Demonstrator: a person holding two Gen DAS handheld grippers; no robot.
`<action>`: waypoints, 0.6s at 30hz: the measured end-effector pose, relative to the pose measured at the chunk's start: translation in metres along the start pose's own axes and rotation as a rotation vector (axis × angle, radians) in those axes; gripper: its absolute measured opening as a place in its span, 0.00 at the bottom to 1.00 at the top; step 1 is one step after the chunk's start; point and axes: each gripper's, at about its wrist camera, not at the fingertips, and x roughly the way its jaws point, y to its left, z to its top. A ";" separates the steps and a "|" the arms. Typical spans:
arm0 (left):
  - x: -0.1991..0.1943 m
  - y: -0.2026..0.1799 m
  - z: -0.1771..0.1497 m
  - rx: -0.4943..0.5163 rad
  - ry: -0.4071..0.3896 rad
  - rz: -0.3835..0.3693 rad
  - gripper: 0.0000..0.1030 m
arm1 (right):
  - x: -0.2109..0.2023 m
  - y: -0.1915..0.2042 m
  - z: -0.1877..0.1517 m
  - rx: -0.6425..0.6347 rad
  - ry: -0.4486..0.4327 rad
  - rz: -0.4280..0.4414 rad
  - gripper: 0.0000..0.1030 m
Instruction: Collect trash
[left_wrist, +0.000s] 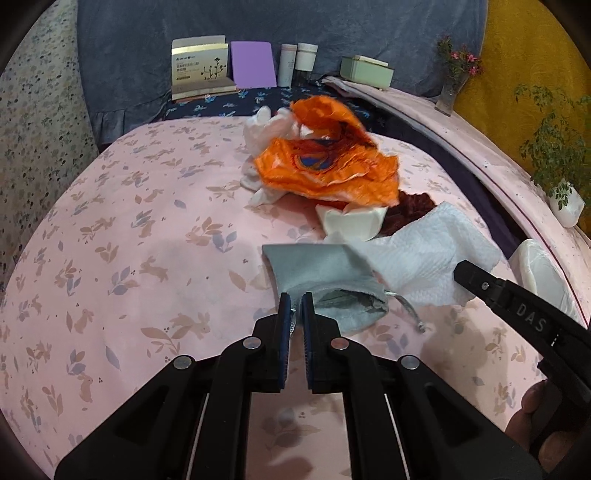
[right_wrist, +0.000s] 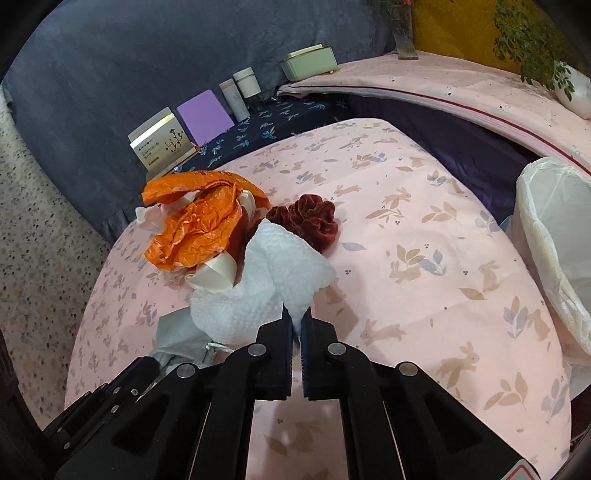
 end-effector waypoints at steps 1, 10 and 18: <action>-0.004 -0.003 0.001 0.004 -0.007 -0.003 0.06 | -0.007 -0.001 0.001 0.002 -0.013 0.001 0.04; -0.044 -0.055 0.018 0.068 -0.091 -0.063 0.04 | -0.074 -0.022 0.017 0.019 -0.145 -0.022 0.04; -0.069 -0.120 0.030 0.158 -0.154 -0.134 0.00 | -0.120 -0.060 0.027 0.057 -0.236 -0.060 0.04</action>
